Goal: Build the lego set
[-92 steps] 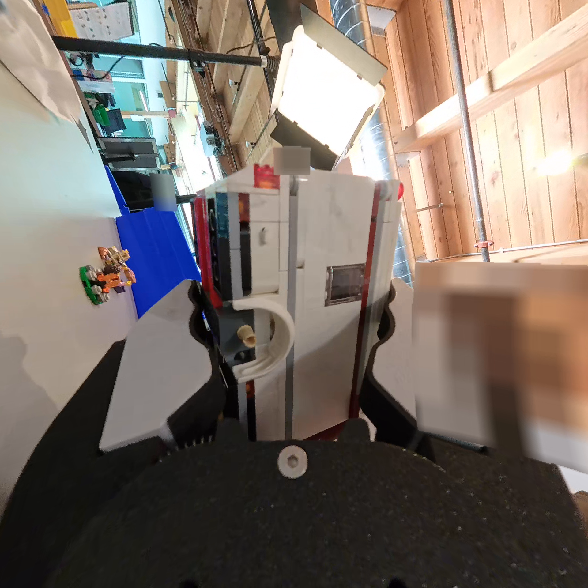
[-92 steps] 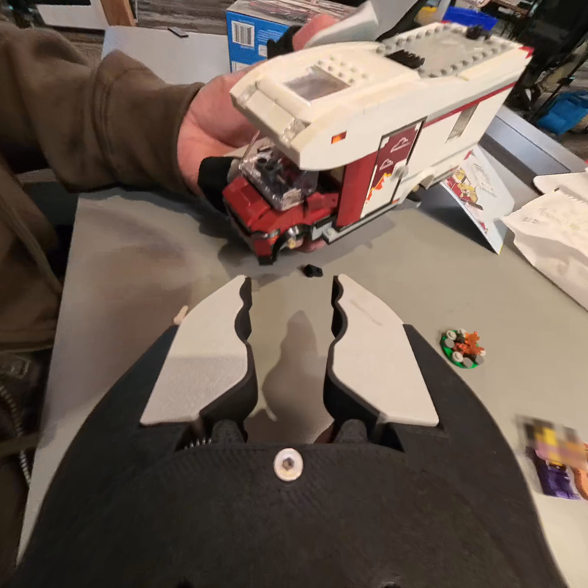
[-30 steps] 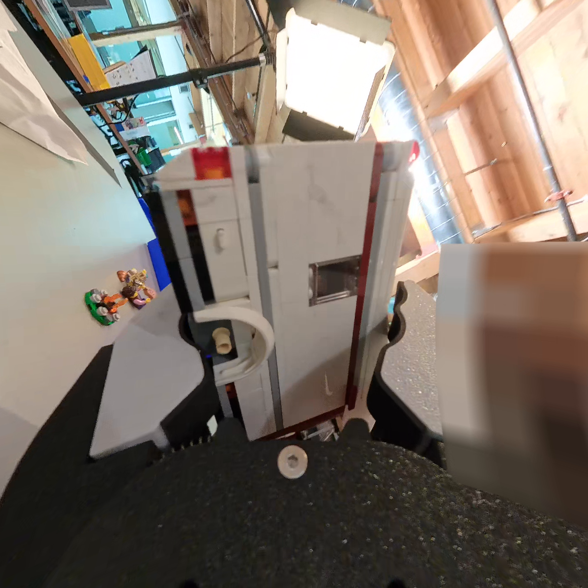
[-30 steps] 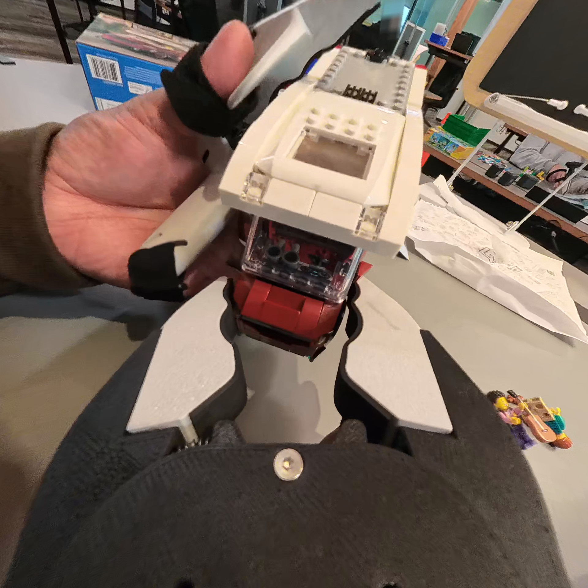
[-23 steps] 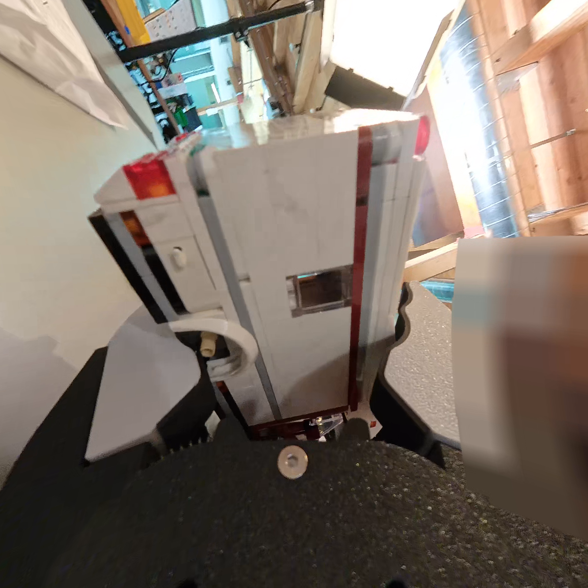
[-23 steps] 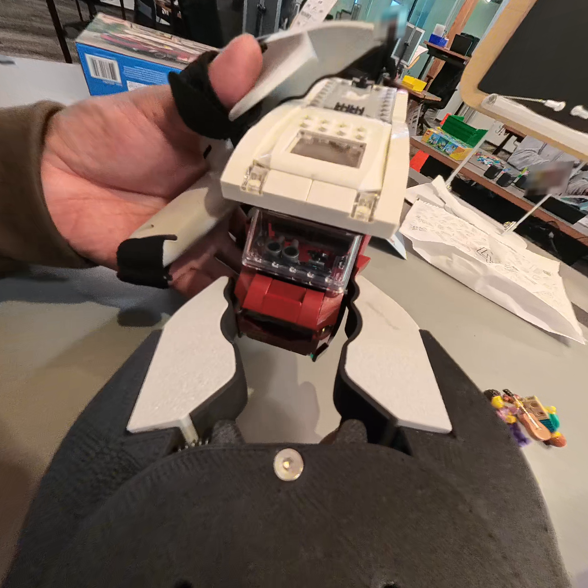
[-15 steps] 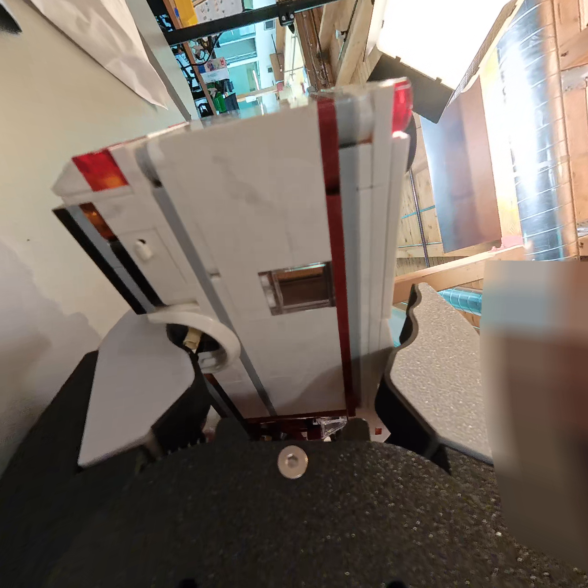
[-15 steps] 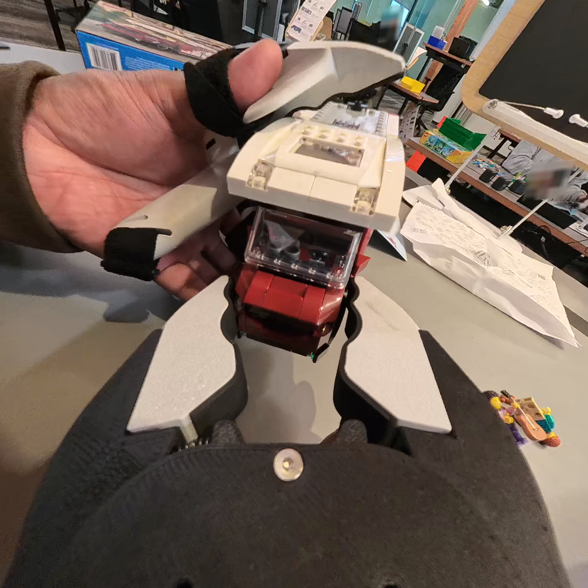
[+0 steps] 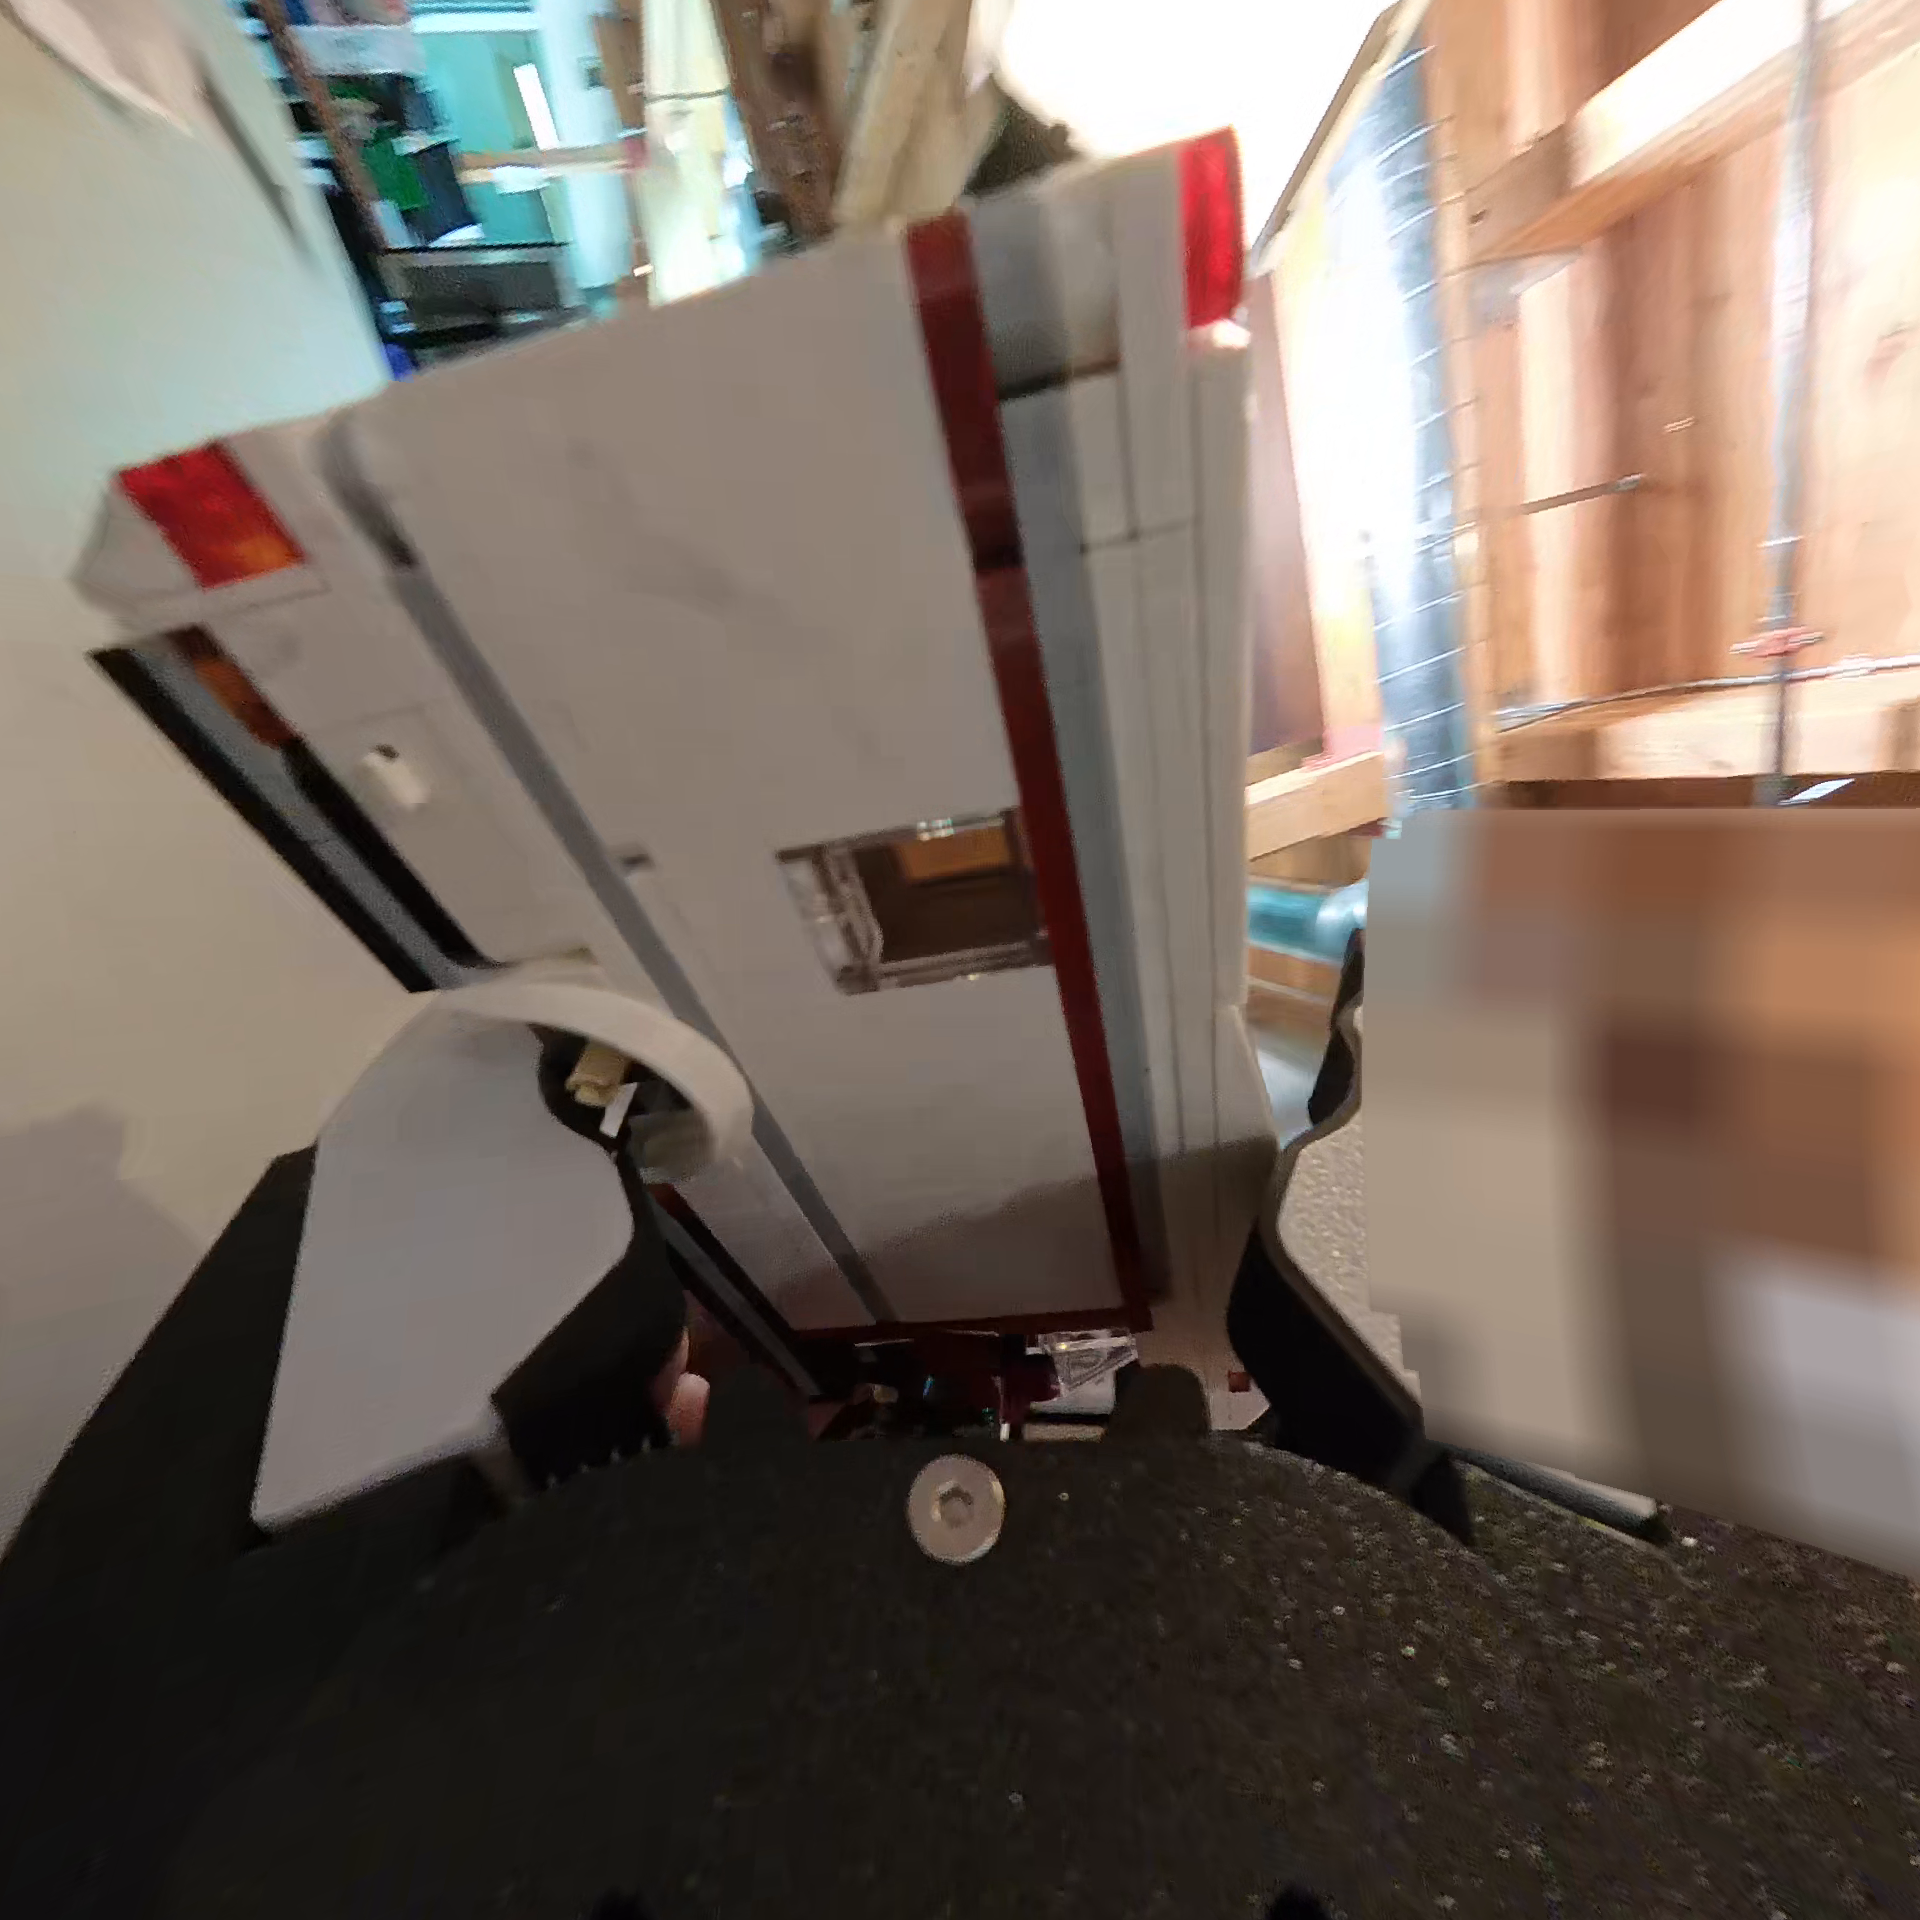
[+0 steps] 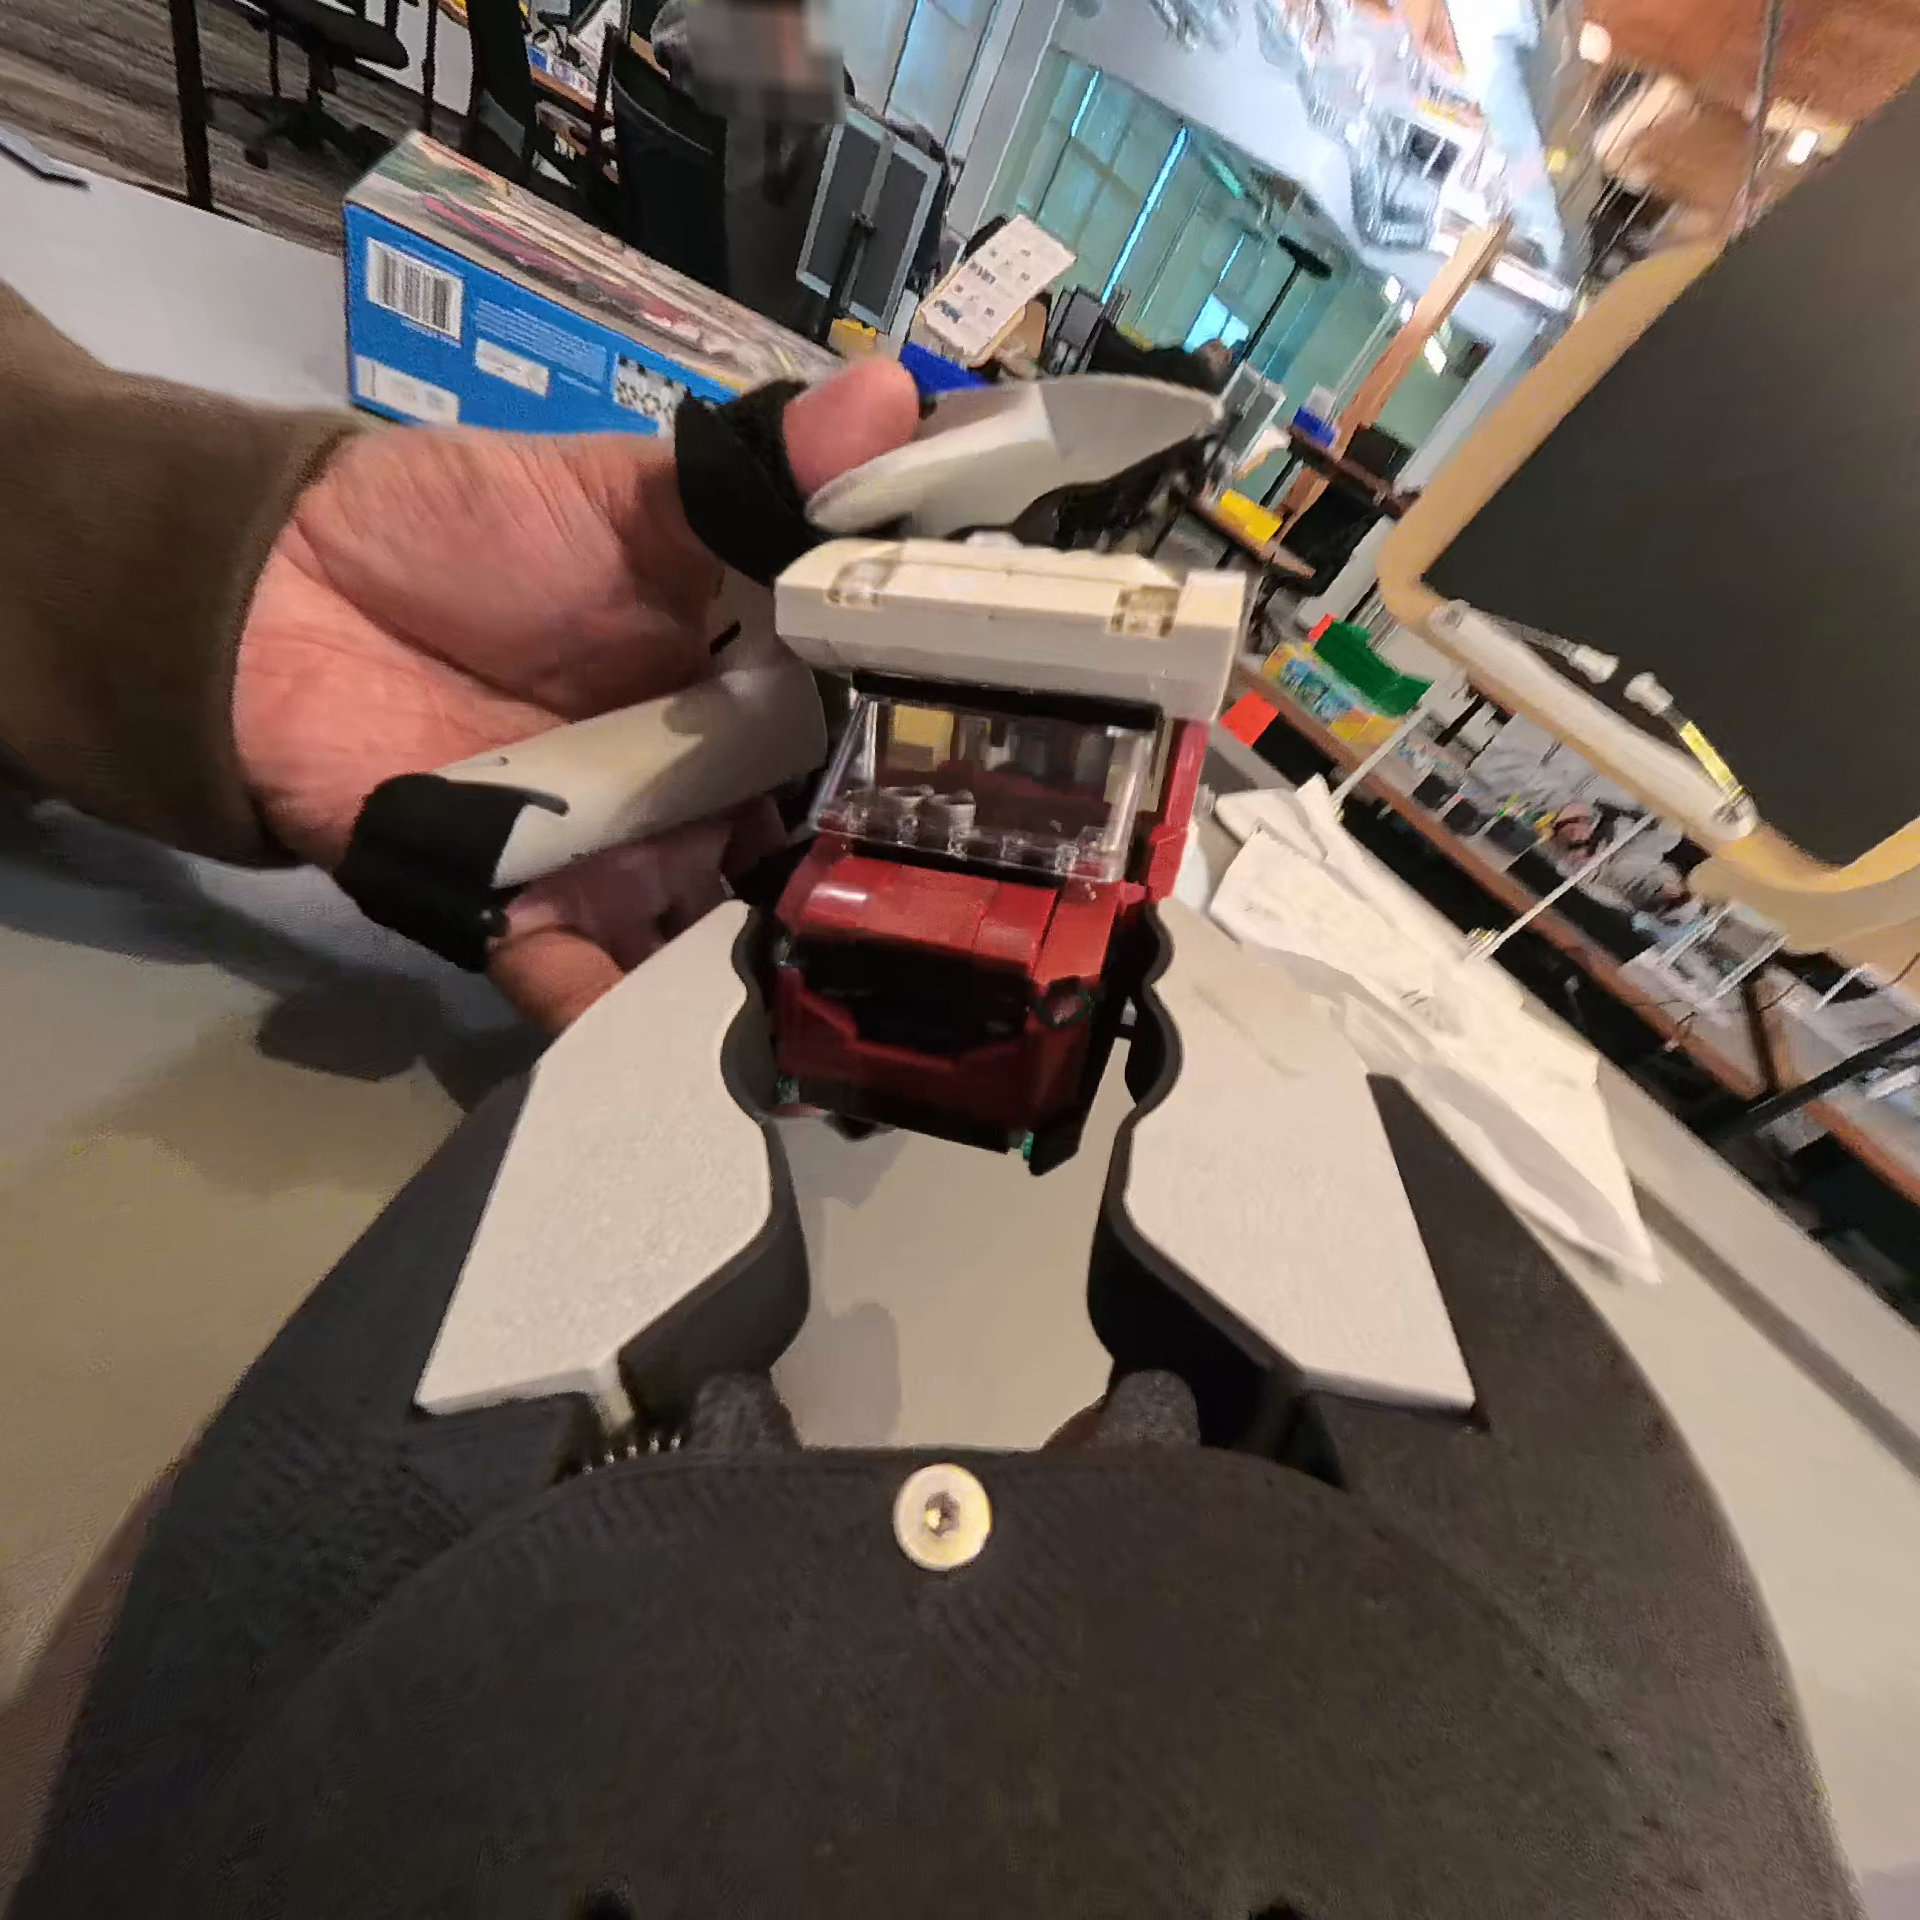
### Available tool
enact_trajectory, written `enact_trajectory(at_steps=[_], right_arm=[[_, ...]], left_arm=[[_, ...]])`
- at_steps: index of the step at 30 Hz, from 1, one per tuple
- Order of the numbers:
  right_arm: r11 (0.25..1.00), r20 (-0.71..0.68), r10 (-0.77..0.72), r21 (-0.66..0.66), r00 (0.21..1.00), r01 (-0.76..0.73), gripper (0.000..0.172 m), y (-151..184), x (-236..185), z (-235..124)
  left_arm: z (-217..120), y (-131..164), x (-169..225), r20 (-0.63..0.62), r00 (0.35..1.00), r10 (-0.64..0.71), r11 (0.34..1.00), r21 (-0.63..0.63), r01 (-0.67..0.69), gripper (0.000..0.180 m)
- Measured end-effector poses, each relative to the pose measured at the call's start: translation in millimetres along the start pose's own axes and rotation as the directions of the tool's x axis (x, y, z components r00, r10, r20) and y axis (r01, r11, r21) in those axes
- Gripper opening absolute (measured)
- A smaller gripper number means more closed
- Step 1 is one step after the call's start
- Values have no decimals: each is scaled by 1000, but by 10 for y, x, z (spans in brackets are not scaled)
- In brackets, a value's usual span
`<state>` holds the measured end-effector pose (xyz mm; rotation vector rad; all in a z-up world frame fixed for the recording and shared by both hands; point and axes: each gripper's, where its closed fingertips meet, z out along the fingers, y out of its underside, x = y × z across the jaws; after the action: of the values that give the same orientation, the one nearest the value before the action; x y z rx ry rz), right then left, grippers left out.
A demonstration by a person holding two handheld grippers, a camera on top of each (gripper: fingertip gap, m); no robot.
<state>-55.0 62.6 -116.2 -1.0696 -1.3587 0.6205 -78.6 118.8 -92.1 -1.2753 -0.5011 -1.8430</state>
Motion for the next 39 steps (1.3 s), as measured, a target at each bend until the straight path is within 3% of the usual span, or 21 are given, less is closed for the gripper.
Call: enact_trajectory(at_steps=[3, 8, 22, 26, 29, 32, 35, 39], right_arm=[[999, -21, -37, 40, 999, 37, 66, -79, 6, -33], [995, -20, -91, 44, 996, 92, 67, -93, -38, -22], [992, 7, -129, -4, 992, 129, 65, -3, -78, 19], [994, 100, -107, -2, 989, 108, 63, 37, -131, -82], [999, 229, 4, -51, 973, 8, 61, 158, -157, -217], [970, 312, 231, -148, 922, -192, 61, 272, -40, -326], [866, 335, 499, -221, 799, -448, 61, 210, 194, -318], [655, 353, 748, -250, 562, -713, 68, -126, 494, -137]], left_arm=[[-11, -17, 92, -121, 993, -14, 999, 47, 20, 126], [-59, -53, 103, -209, 977, -49, 994, 89, 69, 124], [-174, -232, 142, -243, 970, -29, 979, 191, 77, 115], [-202, -237, 173, -253, 967, -19, 982, 177, 65, 115], [-245, -242, 249, -269, 963, -2, 986, 158, 47, 115], [-261, -209, 317, -222, 972, 78, 991, 125, -51, 115], [-221, -65, 382, -181, 969, 167, 985, 62, -158, 115], [-142, 176, 419, -183, 965, 187, 982, 11, -188, 115]])
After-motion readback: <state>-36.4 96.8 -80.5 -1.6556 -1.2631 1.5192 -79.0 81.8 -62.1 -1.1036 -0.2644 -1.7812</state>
